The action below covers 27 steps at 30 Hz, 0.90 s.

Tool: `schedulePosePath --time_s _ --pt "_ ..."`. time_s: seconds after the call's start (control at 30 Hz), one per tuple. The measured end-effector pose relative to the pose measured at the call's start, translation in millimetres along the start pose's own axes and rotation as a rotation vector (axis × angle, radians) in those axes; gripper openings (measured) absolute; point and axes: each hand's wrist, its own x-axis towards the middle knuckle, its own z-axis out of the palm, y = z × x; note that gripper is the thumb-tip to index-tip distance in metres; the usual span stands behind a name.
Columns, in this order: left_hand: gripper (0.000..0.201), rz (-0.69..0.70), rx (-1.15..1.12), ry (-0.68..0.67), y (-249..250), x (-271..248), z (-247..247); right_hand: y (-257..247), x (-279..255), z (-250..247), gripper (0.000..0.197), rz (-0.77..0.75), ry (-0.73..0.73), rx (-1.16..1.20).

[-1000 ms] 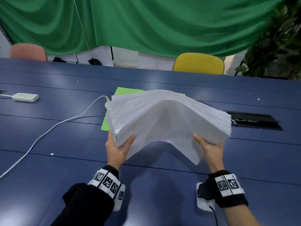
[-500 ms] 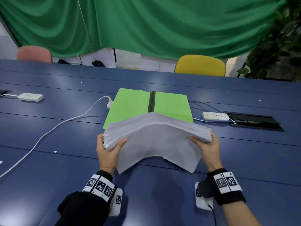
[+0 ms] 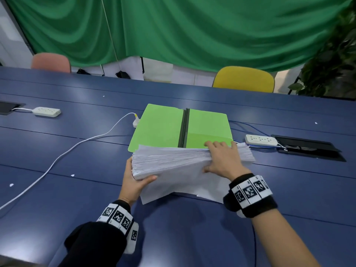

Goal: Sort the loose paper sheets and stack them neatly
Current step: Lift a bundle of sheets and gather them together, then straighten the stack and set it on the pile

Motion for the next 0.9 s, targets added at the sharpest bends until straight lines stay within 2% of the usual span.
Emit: schedulePosePath --time_s 0.1,0.17,0.23,0.37,0.43,0.5,0.57,0.63,0.73,0.83,0.9 --pt "0.098 -0.04 0.01 -0.017 5 2 -2 -24 11 -3 0.096 -0.094 0.03 0.041" --pt "0.095 -0.061 0.005 -0.021 5 2 -1 -37 15 -3 0.094 -0.179 -0.021 0.031" --pt "0.088 -0.056 0.033 -0.002 5 3 1 -47 20 -5 0.093 -0.223 0.004 0.06" --pt "0.057 -0.073 0.03 0.031 0 6 6 -72 28 -8 0.086 -0.353 -0.022 0.012" --pt "0.045 -0.065 0.031 0.038 -1 8 8 -82 32 -10 0.093 -0.403 0.003 0.014" --pt "0.039 -0.058 0.026 0.036 -3 8 9 -83 34 -14 0.099 -0.395 -0.054 0.02" --pt "0.037 -0.051 0.021 0.049 -4 8 8 -75 36 -16 0.093 -0.334 -0.132 0.017" --pt "0.038 -0.052 0.01 0.056 -3 7 7 -66 36 -15 0.069 -0.32 -0.128 -0.013" --pt "0.051 -0.045 0.01 0.084 -7 5 6 -63 29 -10 0.032 -0.389 -0.006 0.024" --pt "0.069 -0.055 0.157 0.194 -13 1 -4 -60 21 -17 0.03 -0.373 0.102 0.094" --pt "0.097 -0.045 0.352 0.353 -21 -1 -12 -48 15 -29 0.032 -0.296 0.195 0.281"
